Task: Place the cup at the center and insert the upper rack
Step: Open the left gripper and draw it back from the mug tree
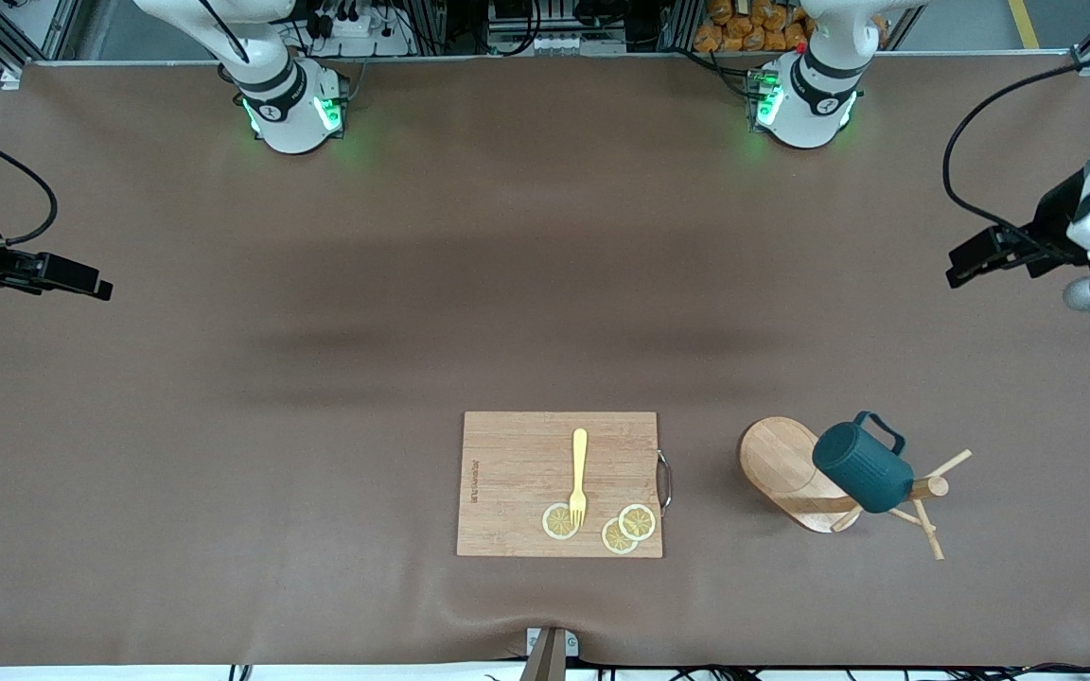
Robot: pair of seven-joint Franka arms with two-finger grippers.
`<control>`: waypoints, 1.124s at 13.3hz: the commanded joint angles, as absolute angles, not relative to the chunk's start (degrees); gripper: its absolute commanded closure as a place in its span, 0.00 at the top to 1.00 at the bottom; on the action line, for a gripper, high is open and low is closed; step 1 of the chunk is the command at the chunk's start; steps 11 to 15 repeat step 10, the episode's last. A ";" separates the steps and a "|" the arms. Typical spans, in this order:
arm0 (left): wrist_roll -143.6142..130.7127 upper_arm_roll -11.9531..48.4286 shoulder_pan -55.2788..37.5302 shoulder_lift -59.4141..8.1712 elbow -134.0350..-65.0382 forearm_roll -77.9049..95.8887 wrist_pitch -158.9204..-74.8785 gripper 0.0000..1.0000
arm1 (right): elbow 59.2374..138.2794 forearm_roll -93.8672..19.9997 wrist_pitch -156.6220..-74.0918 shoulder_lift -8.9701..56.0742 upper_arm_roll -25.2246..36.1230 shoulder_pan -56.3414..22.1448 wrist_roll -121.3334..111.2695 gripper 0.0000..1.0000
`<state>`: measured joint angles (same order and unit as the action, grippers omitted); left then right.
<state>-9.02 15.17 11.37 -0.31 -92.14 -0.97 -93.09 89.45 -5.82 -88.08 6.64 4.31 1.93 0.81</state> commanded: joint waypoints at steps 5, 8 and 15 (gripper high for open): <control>-4.05 15.82 12.39 4.39 -93.60 -2.55 -90.79 1.00 | 88.42 -2.02 -88.07 5.80 3.60 2.02 0.18 1.00; -3.87 15.82 12.39 4.22 -93.69 -1.85 -90.79 1.00 | 88.51 -2.02 -87.89 5.89 3.60 1.93 0.18 1.00; -3.87 15.82 12.39 4.22 -93.69 -1.85 -90.53 1.00 | 88.51 -2.02 -88.07 5.89 3.60 2.02 0.18 1.00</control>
